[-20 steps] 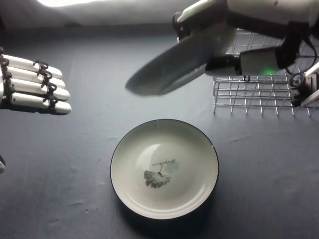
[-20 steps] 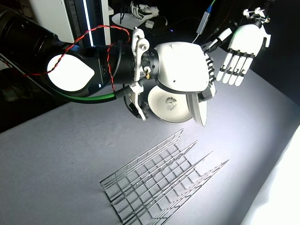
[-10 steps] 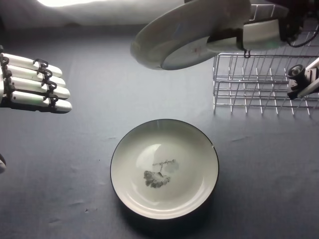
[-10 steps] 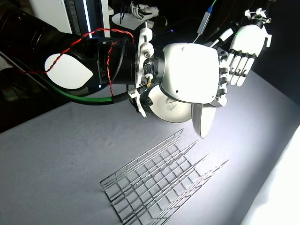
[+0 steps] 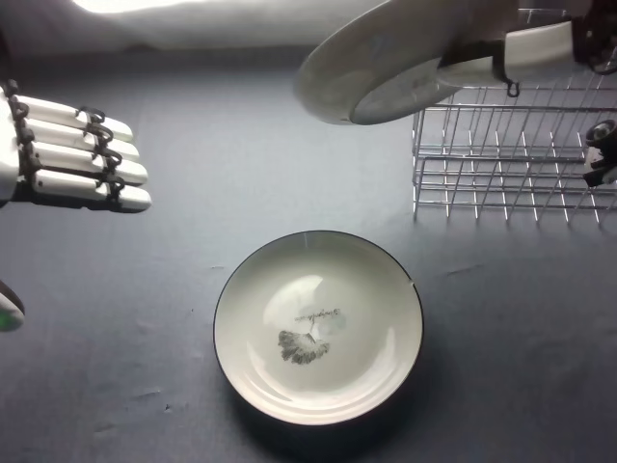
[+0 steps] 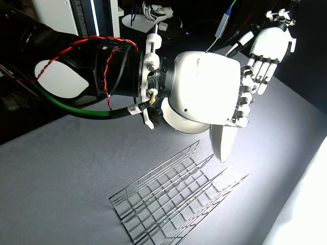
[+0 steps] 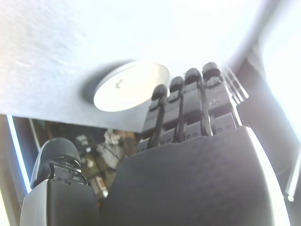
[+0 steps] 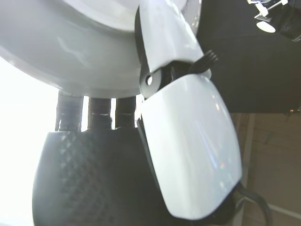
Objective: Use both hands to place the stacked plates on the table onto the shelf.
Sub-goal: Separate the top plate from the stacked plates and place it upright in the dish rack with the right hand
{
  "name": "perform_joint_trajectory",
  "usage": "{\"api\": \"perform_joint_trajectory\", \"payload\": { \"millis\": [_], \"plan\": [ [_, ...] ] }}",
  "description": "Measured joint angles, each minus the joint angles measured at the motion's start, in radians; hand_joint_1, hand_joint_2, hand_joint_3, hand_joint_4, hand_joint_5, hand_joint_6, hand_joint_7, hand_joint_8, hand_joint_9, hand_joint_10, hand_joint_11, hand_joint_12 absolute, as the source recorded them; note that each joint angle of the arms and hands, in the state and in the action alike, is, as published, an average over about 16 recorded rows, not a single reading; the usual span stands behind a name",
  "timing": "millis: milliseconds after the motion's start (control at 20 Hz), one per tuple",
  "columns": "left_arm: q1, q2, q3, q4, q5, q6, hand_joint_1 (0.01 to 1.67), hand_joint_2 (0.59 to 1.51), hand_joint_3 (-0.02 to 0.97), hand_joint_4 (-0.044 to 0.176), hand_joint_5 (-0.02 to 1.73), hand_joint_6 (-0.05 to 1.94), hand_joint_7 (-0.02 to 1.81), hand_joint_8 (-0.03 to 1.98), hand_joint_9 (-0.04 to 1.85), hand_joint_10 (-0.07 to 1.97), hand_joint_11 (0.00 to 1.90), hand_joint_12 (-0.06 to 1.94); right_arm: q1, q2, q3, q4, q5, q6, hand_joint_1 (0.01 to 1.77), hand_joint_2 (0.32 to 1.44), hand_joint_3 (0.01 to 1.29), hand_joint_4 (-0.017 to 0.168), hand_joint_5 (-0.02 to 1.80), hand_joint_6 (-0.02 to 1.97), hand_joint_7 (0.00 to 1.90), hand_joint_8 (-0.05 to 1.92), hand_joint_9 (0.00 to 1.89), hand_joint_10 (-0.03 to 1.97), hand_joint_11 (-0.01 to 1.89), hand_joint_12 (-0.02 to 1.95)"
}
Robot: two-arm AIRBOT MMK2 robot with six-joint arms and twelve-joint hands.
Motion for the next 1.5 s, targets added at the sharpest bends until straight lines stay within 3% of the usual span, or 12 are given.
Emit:
{"api": "perform_joint_trajectory", "payload": {
  "millis": [550, 850, 1200, 1500],
  "plan": [
    [-0.021, -0.018, -0.073, 0.0, 0.025, -0.018, 0.01, 1.057, 0.01, 0.002, 0.02, 0.01, 0.01, 0.01, 0.02, 0.01, 0.02, 0.01, 0.033, 0.048, 0.038, 0.032, -0.091, -0.004, 1.4, 1.08, 0.01, -0.008, 0.76, 1.23, 0.8, 1.14, 0.83, 1.34, 0.82, 1.57],
    [0.002, -0.035, -0.118, -0.002, 0.054, -0.029, 0.01, 1.06, 0.01, 0.002, 0.02, 0.01, 0.01, 0.01, 0.02, 0.01, 0.01, 0.01, 0.027, 0.081, 0.063, 0.037, -0.119, -0.002, 1.39, 1.07, 0.01, -0.008, 0.77, 1.23, 0.81, 1.14, 0.84, 1.34, 0.84, 1.56],
    [0.063, -0.059, -0.159, -0.005, 0.095, -0.031, 0.01, 1.065, 0.009, 0.002, 0.02, 0.01, 0.01, 0.01, 0.02, 0.01, 0.01, 0.01, -0.024, 0.1, 0.114, 0.042, -0.113, 0.004, 1.36, 1.07, 0.01, -0.008, 0.77, 1.25, 0.84, 1.11, 0.86, 1.31, 0.84, 1.55],
    [0.11, -0.081, -0.179, -0.006, 0.131, -0.032, 0.01, 1.07, 0.01, 0.002, 0.02, 0.01, 0.02, 0.01, 0.02, 0.01, 0.01, 0.01, -0.107, 0.093, 0.166, 0.045, -0.073, 0.007, 1.34, 1.06, 0.01, -0.008, 0.77, 1.28, 0.85, 1.09, 0.87, 1.29, 0.82, 1.54]
  ]
}}
